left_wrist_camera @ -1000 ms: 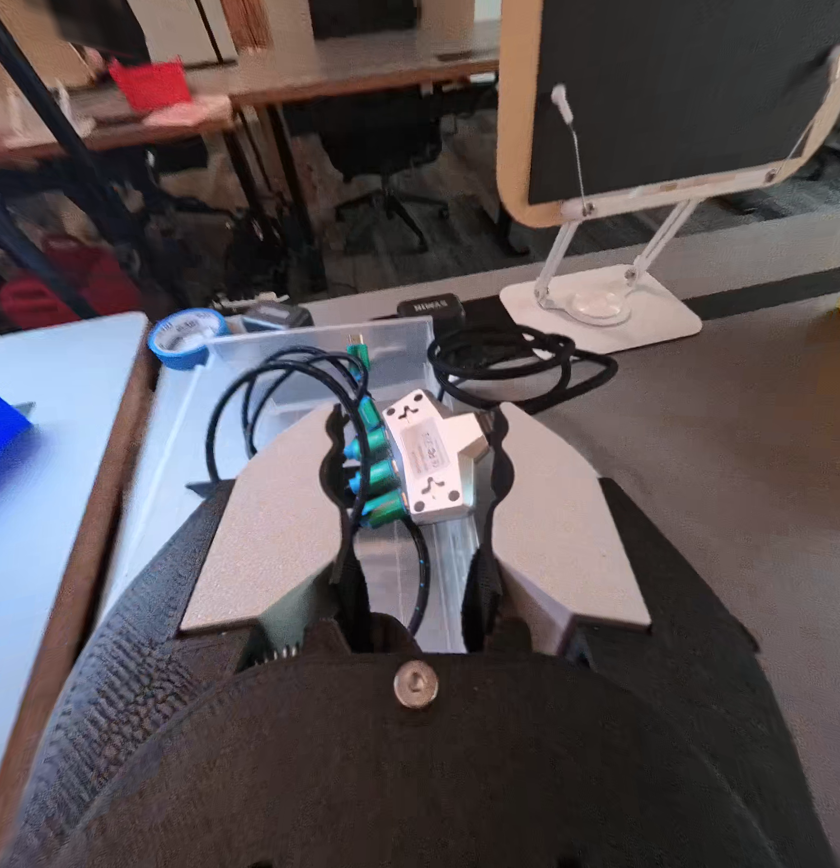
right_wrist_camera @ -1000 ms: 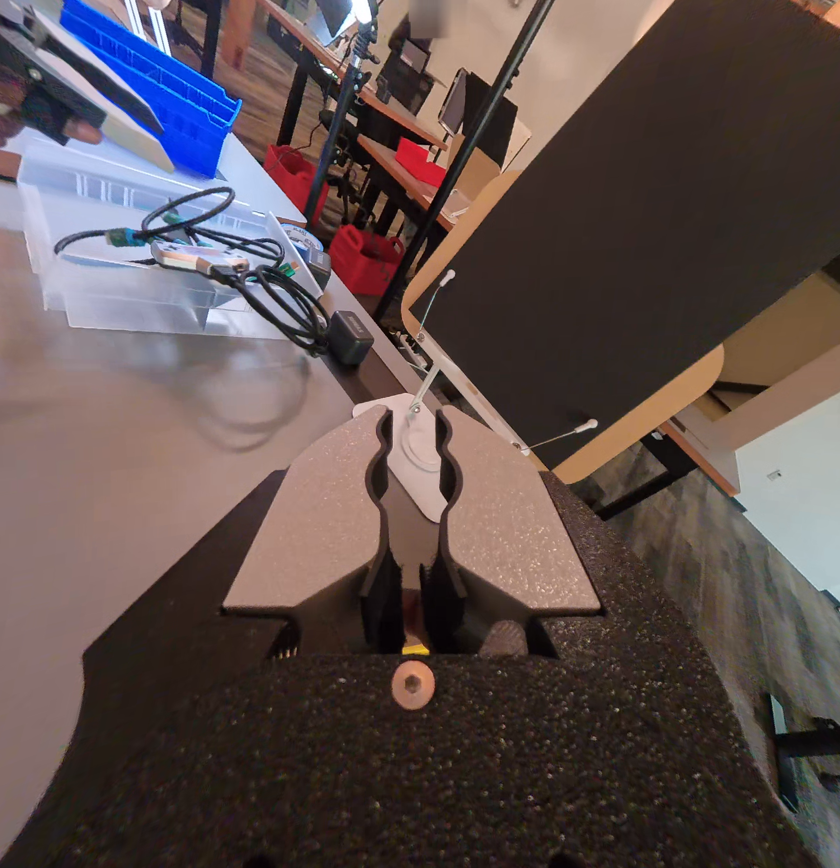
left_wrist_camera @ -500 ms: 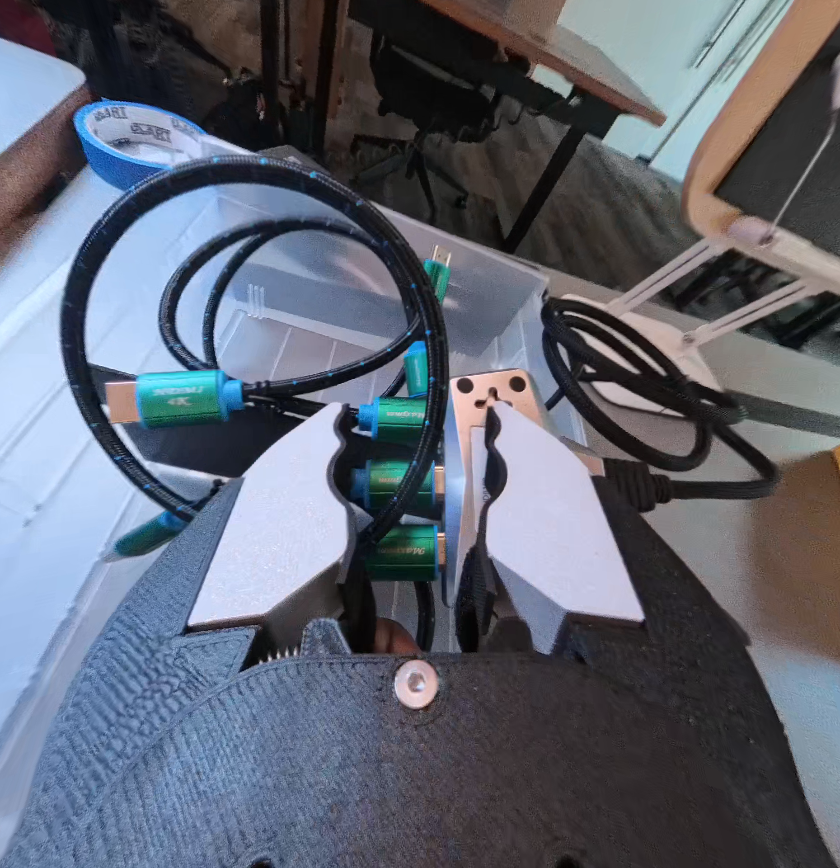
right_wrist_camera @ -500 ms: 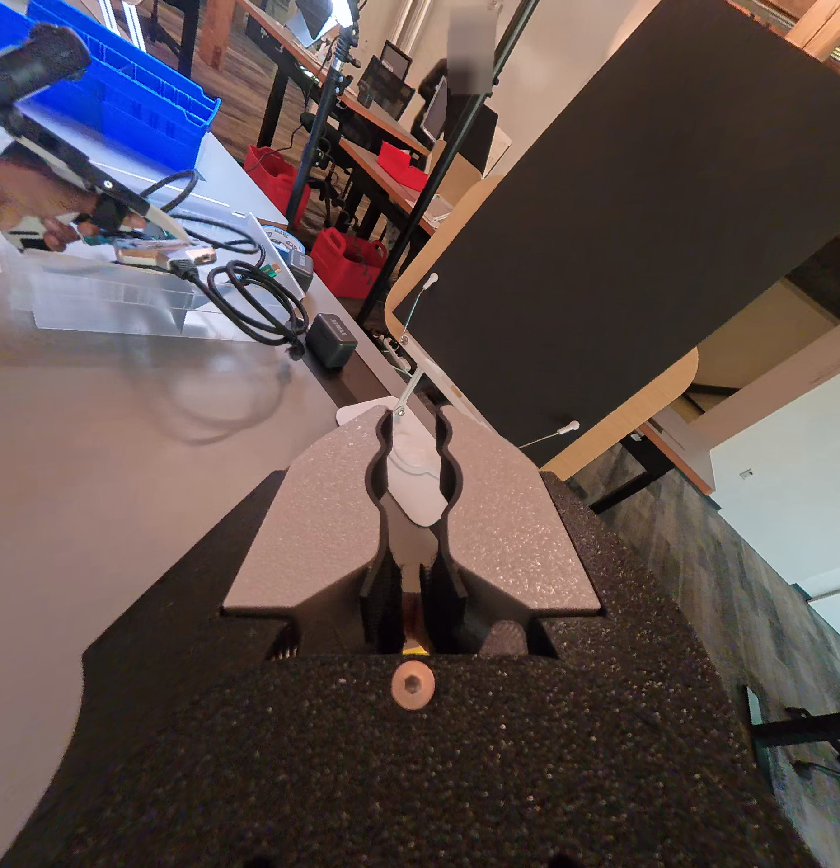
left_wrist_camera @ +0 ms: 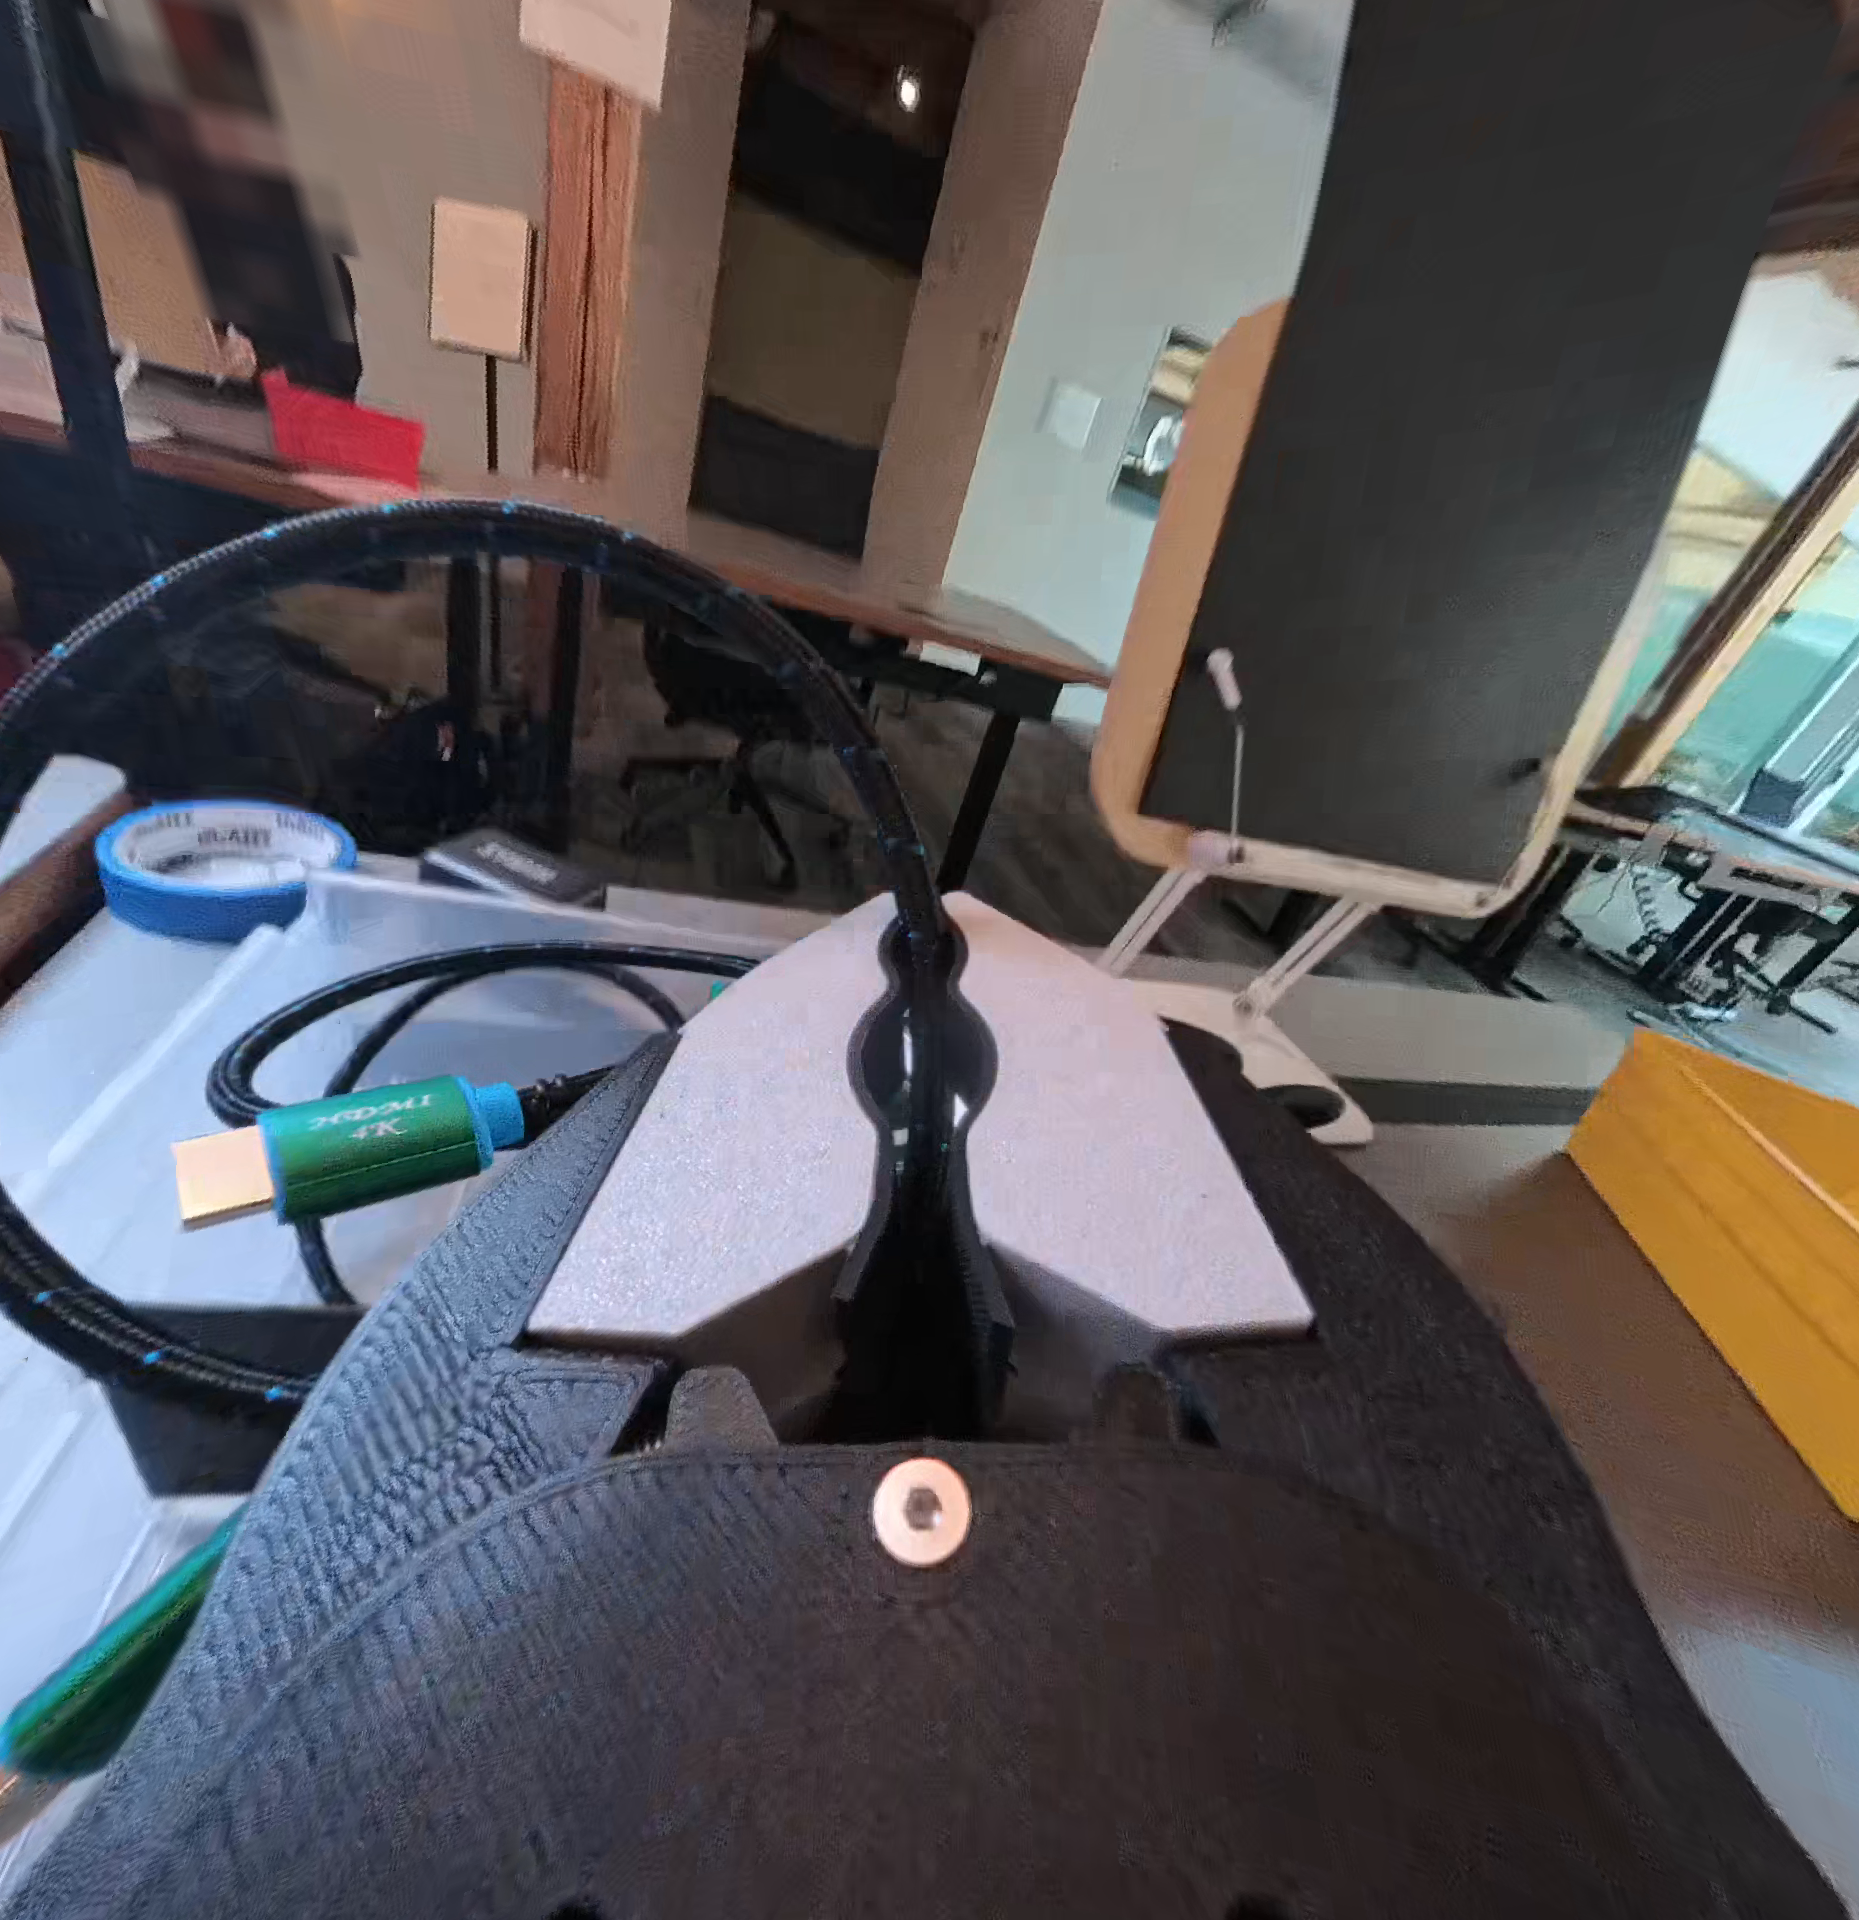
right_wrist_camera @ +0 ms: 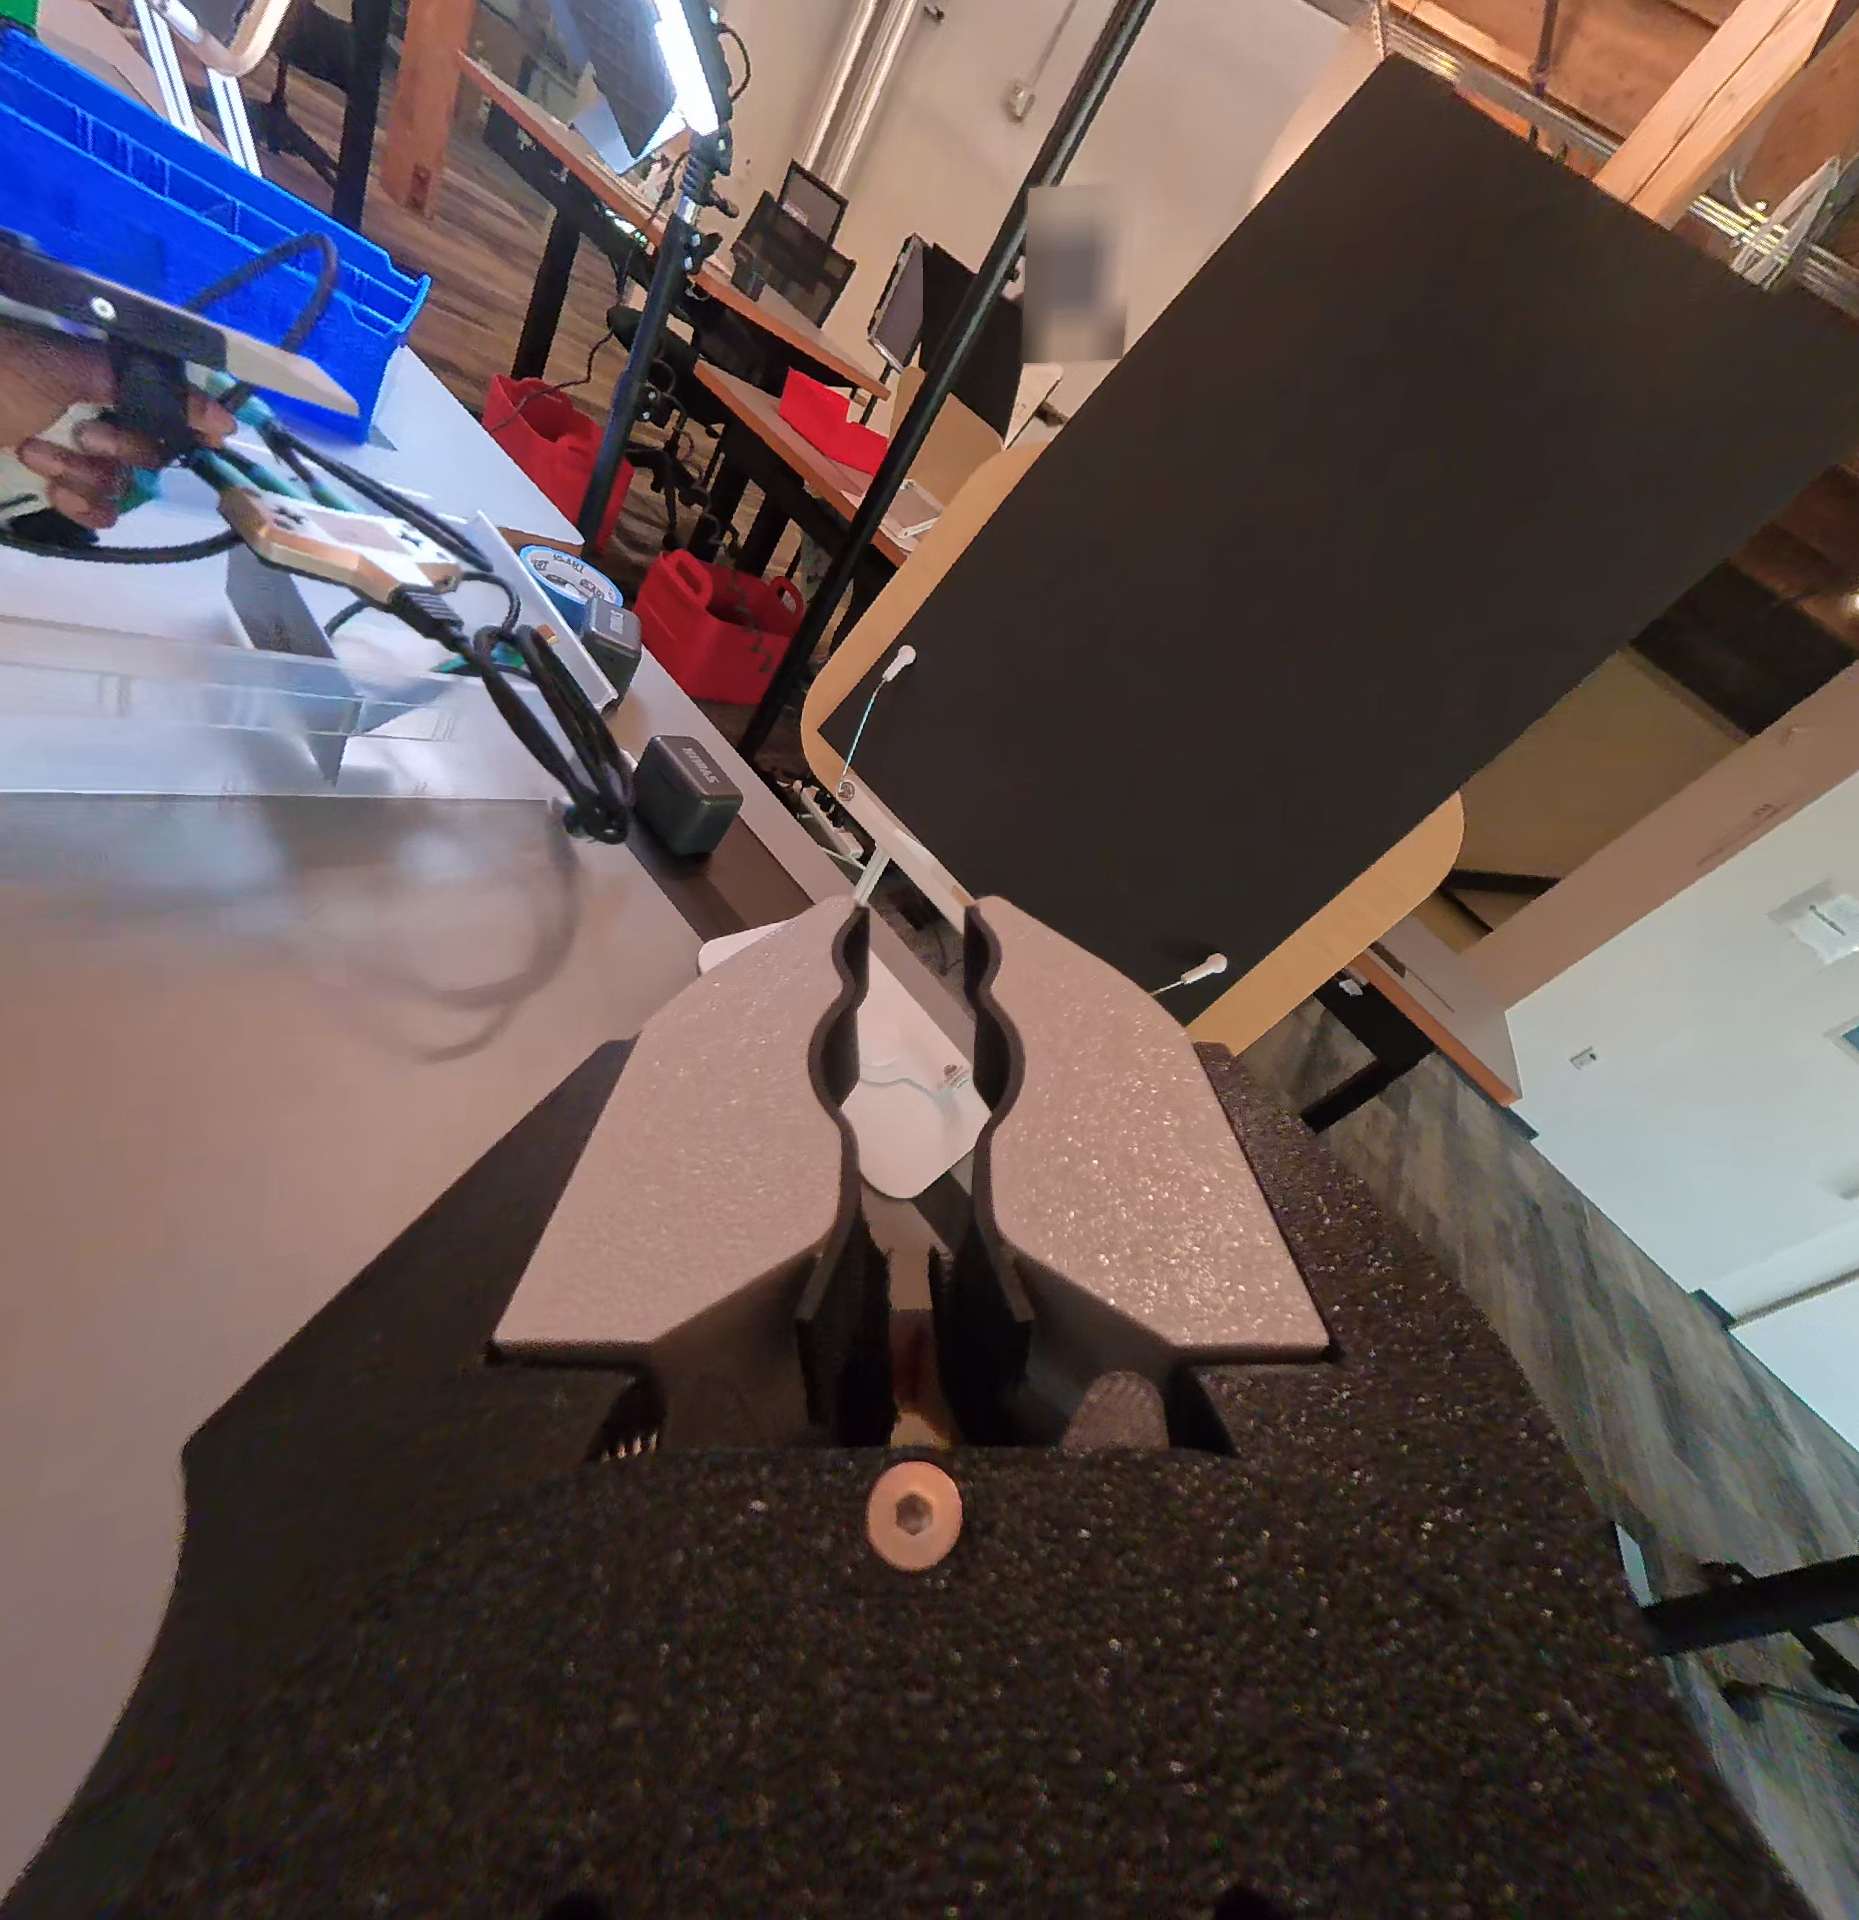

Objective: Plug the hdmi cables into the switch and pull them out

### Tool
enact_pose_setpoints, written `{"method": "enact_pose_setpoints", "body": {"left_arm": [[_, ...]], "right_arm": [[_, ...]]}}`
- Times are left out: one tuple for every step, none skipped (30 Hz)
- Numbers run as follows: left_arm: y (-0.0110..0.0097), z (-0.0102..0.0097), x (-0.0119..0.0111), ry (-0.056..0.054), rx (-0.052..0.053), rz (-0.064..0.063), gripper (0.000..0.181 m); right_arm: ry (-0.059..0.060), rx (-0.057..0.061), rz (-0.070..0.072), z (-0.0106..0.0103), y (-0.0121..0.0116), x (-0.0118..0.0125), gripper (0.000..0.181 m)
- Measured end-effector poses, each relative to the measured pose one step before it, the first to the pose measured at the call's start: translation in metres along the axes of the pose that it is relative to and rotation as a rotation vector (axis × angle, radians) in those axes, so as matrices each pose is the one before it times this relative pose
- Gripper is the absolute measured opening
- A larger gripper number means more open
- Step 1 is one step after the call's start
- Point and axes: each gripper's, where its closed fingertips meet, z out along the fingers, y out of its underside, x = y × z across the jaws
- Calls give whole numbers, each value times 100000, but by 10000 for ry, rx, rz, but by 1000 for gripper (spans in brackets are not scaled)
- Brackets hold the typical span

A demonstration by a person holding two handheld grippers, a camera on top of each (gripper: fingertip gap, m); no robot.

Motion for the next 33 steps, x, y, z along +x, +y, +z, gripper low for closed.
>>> {"method": "enact_pose_setpoints", "body": {"left_arm": [[-1414,-399,888,218,563,101,0],[-1397,-345,996,212,492,196,0],[-1345,-305,1065,184,402,355,0],[-1261,-240,1151,180,304,516,0],[-1191,-185,1270,236,228,583,0],[-1157,-124,1477,387,187,571,0],[-1157,-42,1639,505,196,539,1],[-1127,40,1725,567,218,549,1],[-1119,165,1739,582,258,556,1],[-1107,255,1720,603,303,510,1],[-1026,363,1775,681,331,463,1],[-907,477,1770,738,325,383,1],[-708,580,1740,791,295,288,1],[-526,653,1713,843,315,275,1],[-368,723,1534,774,355,232,1],[-167,791,1275,680,312,77,1],[23,824,1184,681,245,-26,1],[117,834,1109,648,222,-23,0],[175,833,884,512,183,-21,2],[207,823,775,430,115,-3,2],[205,799,753,414,64,17,1],[157,733,645,344,29,19,1],[218,593,445,229,-64,44,1],[286,383,354,187,-154,56,1],[265,201,297,174,-164,26,1],[191,142,169,90,-106,44,1],[7,136,85,36,41,55,1],[-132,173,36,16,161,-18,1],[-43,234,-36,-12,106,-65,1],[134,266,-192,-123,-45,-30,1],[100,275,-491,-347,-54,19,1],[-238,282,-649,-496,116,33,2],[-588,279,-588,-526,288,42,7]], "right_arm": [[42,52,4,-54,-75,84,18],[21,44,0,-42,-71,53,18],[6,33,-1,-40,-52,26,18],[-9,24,-5,-15,-35,1,18],[-32,25,-6,-5,-44,-57,18],[-65,22,12,24,-43,-115,18],[-102,32,14,41,-52,-173,18],[-167,51,19,58,-84,-273,18],[-255,67,69,80,-104,-418,18],[-388,87,145,129,-126,-592,18],[-581,141,207,197,-165,-875,18],[-765,256,269,296,-266,-1125,19],[-897,352,309,421,-330,-1251,22],[-885,474,361,589,-395,-1129,30],[-788,540,568,819,-321,-827,43],[-818,370,835,1038,138,-655,59],[-955,-24,935,1234,909,-650,76],[-936,-293,847,1374,1427,-420,90],[-635,-261,808,1498,1393,111,98],[-630,-81,785,1569,1025,22,101],[-848,95,720,1486,588,-468,101],[-744,277,604,1244,151,-458,97],[-772,449,407,879,-228,-671,95],[-783,580,216,401,-488,-861,82],[-156,866,176,-42,-1047,-74,63],[46,808,139,-289,-1052,178,52],[-113,563,149,-362,-757,-2,42],[-51,245,189,-356,-378,128,26],[-10,5,27,-278,-78,141,19],[-14,-5,1,-270,-133,37,18],[125,135,-173,-289,-395,129,18],[138,364,-319,-304,-654,56,18],[2,378,-198,-268,-646,-79,17]]}}
